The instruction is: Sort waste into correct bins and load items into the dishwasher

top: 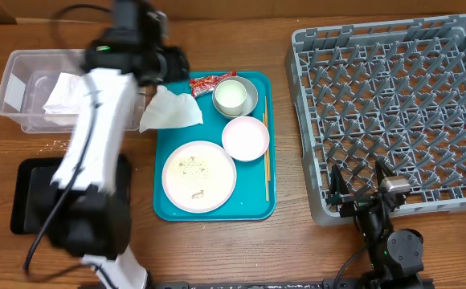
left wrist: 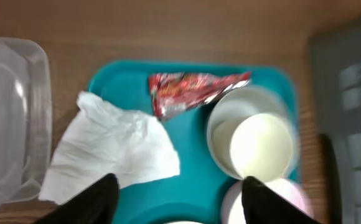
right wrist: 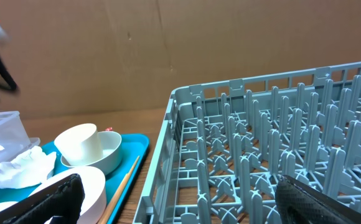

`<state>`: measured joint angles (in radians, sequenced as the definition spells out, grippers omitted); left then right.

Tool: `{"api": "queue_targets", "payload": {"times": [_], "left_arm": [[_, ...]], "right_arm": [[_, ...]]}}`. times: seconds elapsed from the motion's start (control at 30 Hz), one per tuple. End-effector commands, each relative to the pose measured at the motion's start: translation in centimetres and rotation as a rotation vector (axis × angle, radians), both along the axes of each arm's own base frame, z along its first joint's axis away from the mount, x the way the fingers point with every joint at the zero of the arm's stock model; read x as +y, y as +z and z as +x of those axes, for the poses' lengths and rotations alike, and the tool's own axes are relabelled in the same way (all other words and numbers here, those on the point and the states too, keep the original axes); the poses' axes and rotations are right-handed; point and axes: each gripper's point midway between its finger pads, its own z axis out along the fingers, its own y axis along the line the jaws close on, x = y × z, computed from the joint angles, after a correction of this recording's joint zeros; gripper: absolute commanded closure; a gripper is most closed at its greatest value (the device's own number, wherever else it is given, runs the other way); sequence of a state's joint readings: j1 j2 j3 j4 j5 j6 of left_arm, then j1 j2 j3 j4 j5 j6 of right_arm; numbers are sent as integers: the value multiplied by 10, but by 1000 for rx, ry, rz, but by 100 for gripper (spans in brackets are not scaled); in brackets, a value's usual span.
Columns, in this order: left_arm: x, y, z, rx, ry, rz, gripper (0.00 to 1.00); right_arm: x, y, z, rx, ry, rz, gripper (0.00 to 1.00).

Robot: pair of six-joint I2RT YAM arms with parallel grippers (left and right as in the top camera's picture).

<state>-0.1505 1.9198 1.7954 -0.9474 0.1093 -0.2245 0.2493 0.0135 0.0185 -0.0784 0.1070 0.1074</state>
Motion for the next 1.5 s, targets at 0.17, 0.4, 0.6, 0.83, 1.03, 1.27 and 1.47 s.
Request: {"api": "queue_targets", "payload": {"times": [0.17,0.4,0.6,0.83,1.03,1.27,1.47], "left_arm": [[9,-81,5,127,-2,291,40],[3,-136,3,233,-16,275,40],[-9,-174,-9,333,-36,207,48],[-7,-172,-17,370,-37,212,96],[4,-107,-7,285,7,204,96],[52,31,10,-34,224,298,96],[109,108,13,-257,485,267,96]], "right_arm": [[0,-1,0,-6,0,-2,0],[0,-1,0,-6,0,-2,0],[0,-1,0,-6,0,-2,0],[0,-1,0,-6,0,-2,0],[0,-1,0,-6,0,-2,0],[0,-1,0,-6,0,-2,0],[0,-1,0,-6,0,-2,0]]}}
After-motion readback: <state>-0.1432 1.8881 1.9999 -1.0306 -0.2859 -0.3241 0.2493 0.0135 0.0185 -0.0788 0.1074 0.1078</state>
